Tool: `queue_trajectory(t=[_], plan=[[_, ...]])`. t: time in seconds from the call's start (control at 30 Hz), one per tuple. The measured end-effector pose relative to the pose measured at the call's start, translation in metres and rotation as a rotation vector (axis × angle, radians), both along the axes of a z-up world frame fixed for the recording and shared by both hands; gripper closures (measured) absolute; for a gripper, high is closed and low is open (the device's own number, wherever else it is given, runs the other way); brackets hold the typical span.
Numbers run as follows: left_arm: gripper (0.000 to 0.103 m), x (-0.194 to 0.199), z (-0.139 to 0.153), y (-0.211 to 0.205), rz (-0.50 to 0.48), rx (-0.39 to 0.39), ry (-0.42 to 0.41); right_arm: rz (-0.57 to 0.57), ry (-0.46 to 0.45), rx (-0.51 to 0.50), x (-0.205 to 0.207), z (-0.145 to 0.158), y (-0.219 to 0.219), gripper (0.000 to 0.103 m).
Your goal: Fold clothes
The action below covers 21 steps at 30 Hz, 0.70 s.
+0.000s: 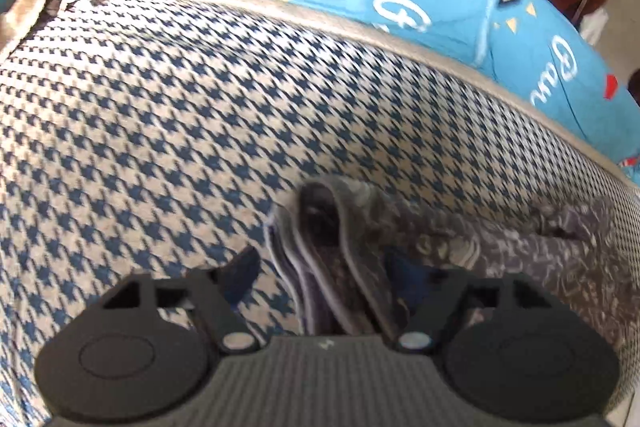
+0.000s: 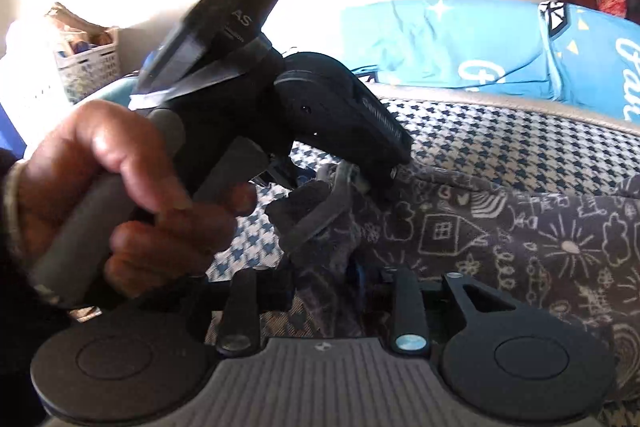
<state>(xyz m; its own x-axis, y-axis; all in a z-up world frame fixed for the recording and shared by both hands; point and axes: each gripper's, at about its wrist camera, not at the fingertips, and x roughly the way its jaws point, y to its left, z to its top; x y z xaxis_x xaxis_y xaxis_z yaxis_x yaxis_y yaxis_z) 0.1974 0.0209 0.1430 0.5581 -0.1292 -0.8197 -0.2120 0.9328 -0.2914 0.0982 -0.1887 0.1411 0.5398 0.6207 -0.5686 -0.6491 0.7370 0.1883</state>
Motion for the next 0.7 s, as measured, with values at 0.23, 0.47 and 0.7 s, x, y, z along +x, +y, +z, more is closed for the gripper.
queue_trajectory(t=[0.23, 0.47, 0.7], plan=[[0.017, -0.019, 0.013, 0.020, 0.109, 0.047, -0.071, -0.002, -0.022, 0.025, -0.001, 0.015, -0.035, 0.070], [0.007, -0.016, 0.027, -0.027, -0.015, 0.070, -0.157, -0.159, -0.024, 0.030, 0.014, 0.025, -0.084, 0.070], [0.007, -0.009, 0.002, -0.092, -0.197, 0.123, -0.086, -0.270, -0.027, -0.008, 0.038, 0.030, -0.129, 0.070]])
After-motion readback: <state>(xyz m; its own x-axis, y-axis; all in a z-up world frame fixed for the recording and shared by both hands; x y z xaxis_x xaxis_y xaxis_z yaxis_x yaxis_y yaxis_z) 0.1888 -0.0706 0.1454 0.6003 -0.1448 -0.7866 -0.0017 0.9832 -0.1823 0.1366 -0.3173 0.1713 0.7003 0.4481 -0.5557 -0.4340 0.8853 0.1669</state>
